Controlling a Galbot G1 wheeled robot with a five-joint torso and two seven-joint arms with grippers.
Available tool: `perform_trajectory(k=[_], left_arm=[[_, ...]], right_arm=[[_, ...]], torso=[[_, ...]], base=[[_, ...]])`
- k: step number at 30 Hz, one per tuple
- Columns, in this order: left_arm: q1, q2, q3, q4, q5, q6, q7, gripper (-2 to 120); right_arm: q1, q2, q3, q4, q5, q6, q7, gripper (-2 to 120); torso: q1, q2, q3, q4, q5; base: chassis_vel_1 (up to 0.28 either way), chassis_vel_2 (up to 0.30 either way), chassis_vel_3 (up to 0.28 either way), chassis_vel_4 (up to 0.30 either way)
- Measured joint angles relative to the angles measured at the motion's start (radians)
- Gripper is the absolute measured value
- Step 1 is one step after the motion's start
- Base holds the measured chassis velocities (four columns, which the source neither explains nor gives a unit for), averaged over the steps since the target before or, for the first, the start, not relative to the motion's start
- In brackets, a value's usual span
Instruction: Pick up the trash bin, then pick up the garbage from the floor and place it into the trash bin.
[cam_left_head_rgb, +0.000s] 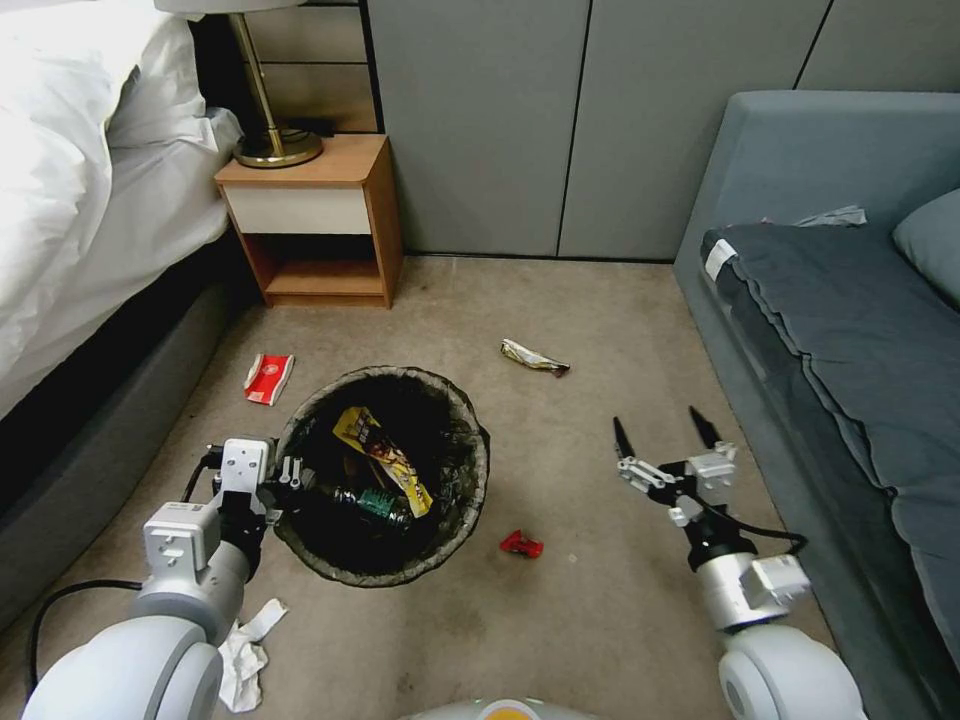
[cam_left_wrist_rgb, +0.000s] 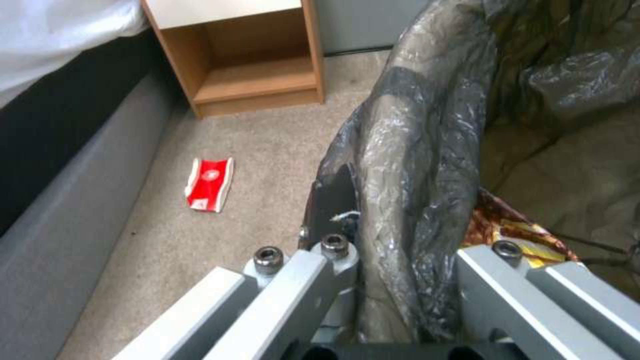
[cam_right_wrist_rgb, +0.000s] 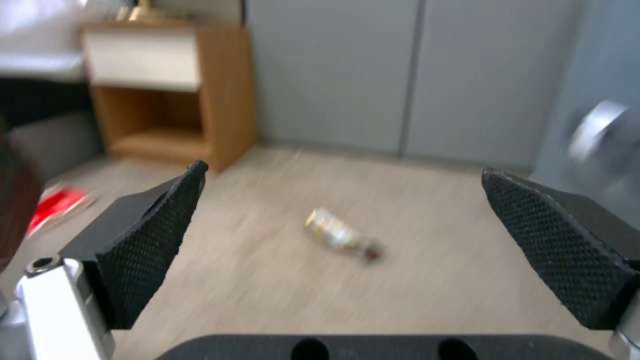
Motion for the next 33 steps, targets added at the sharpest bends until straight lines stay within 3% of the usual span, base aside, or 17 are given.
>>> perform_trajectory(k=[6,22,28,33], left_arm=[[0.001,0.001,0.001,0.0,-0.018,0.007,-0.001,1],[-0.002,0.002,0.008,0.0,-0.036,0.016,-0.005,1],[-0.006,0.004,0.009,0.0,-0.038,0.016,-0.005,1],[-0.012,0.006,0.009,0.0,-0.04,0.016,-0.005,1]], right_arm=[[0.083,-0.013,-0.049,-0.117,0.02,-0.087,-0.075,100],[0.288,-0.007,-0.173,-0.418,-0.029,-0.144,-0.152,100],[0.34,0.006,-0.196,-0.521,-0.061,-0.113,-0.181,100],[0.387,0.019,-0.207,-0.632,-0.097,0.005,-0.233,100]], torso=[[0.0,0.0,0.0,0.0,0.0001],[0.0,0.0,0.0,0.0,0.0],[0.0,0.0,0.0,0.0,0.0],[0.0,0.0,0.0,0.0001,0.0]], base=[[0.0,0.0,0.0,0.0],[0.0,0.0,0.0,0.0],[0.0,0.0,0.0,0.0],[0.0,0.0,0.0,0.0]])
